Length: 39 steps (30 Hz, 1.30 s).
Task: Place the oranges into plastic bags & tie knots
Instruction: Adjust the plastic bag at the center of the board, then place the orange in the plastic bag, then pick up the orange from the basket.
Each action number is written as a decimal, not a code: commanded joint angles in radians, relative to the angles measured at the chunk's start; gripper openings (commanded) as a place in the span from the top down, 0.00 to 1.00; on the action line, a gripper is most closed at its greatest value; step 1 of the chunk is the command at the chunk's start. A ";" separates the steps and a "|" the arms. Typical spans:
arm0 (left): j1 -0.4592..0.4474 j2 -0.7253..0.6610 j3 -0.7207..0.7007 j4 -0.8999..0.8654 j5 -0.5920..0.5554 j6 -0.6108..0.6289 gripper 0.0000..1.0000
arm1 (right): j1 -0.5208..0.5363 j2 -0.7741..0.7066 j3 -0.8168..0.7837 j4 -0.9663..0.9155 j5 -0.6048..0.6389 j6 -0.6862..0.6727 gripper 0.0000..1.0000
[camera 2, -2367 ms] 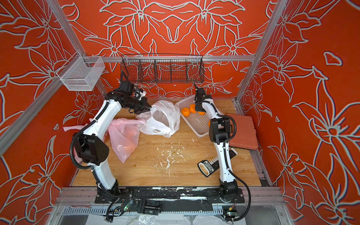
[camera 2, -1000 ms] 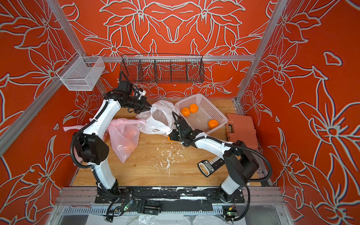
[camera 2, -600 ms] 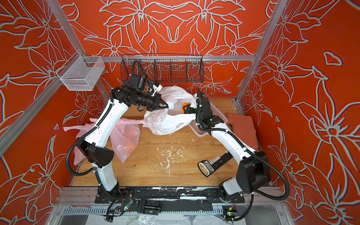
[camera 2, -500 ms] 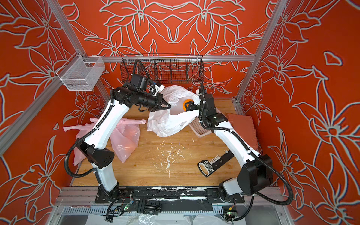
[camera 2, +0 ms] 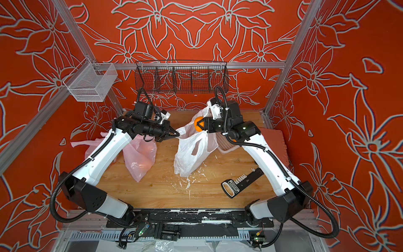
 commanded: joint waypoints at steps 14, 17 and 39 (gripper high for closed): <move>0.207 0.044 0.000 0.015 0.099 0.123 1.00 | 0.135 0.071 0.099 0.001 0.082 0.019 0.13; 0.231 0.058 0.000 0.028 0.111 0.124 1.00 | 0.135 0.027 0.086 -0.088 0.111 -0.053 0.19; 0.284 0.118 0.080 -0.057 0.093 0.353 1.00 | -0.157 -0.036 -0.118 -0.116 0.455 0.125 0.22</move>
